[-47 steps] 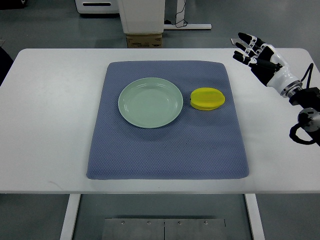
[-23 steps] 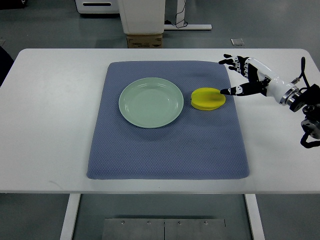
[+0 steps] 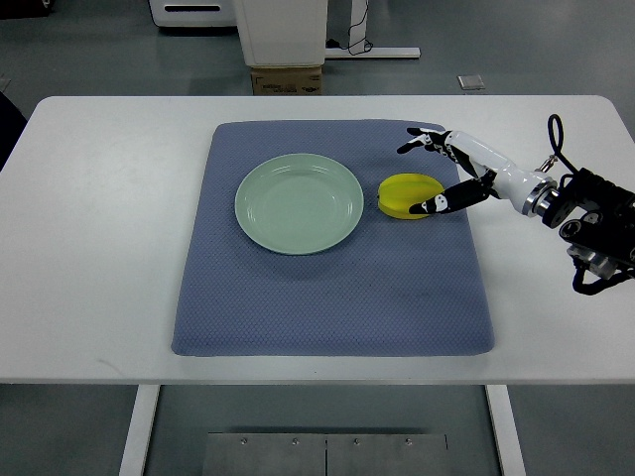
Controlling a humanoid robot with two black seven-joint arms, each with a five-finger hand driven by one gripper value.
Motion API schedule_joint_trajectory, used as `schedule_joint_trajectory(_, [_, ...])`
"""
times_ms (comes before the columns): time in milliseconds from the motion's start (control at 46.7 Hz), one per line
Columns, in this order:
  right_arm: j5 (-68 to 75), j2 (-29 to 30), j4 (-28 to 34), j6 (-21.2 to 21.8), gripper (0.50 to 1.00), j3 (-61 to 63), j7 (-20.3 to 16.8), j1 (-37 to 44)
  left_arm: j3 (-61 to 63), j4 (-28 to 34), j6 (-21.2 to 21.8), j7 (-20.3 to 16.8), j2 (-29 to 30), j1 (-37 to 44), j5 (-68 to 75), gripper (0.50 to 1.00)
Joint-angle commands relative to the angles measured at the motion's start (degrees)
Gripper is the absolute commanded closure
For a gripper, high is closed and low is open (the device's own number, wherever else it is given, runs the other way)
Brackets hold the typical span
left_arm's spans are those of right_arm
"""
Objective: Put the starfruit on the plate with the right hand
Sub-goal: 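Lower the open right hand around the starfruit on the mat, then close the right hand fingers around the starfruit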
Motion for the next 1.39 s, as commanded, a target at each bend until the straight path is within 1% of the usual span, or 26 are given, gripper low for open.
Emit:
schedule_joint_trajectory(0, [-0.1,1.0,-0.9,-0.5,0.500,-0.8,0.0,0.1,0.0,0.0,0.0,0.0,0.0,0.0,0.0,0.500])
schedule_joint_trajectory(107, [-0.1,2.0,-1.9,-0.8,0.500,-2.3,0.0,0.1,0.0,0.0,0.0,0.0,0.0,0.0,0.0,0.500])
schedule_joint_trajectory(300, [-0.1,5.1,-6.1,-3.5,0.500,-6.9,0.0,0.1,0.0,0.0,0.0,0.0,0.0,0.0,0.0,0.500])
schedule_joint_trajectory(536, [-0.1,7.1,-9.1,-3.6,0.507,-7.1,0.0,-0.1,0.0,0.0,0.0,0.0,0.0,0.0,0.0,0.500])
schedule_joint_trajectory(600, [-0.1,7.1,-9.2,-3.6,0.525,-7.2,0.0,-0.1,0.0,0.0,0.0,0.0,0.0,0.0,0.0,0.500])
schedule_joint_trajectory(664, [-0.1,7.1,-9.2,-3.6,0.571,-7.6,0.0,0.0,0.0,0.0,0.0,0.0,0.0,0.0,0.0,0.500])
schedule_joint_trajectory(707, [-0.1,7.1,-9.4,-3.6,0.588,-7.6,0.0,-0.1,0.0,0.0,0.0,0.0,0.0,0.0,0.0,0.500])
schedule_joint_trajectory(814, [-0.1,7.1,-9.8,-3.5,0.611,-7.6,0.0,0.0,0.0,0.0,0.0,0.0,0.0,0.0,0.0,0.500])
schedule_joint_trajectory(1371, [-0.1,7.2,-10.4,-3.5,0.611,-9.5,0.0,-0.1,0.0,0.0,0.0,0.0,0.0,0.0,0.0,0.500])
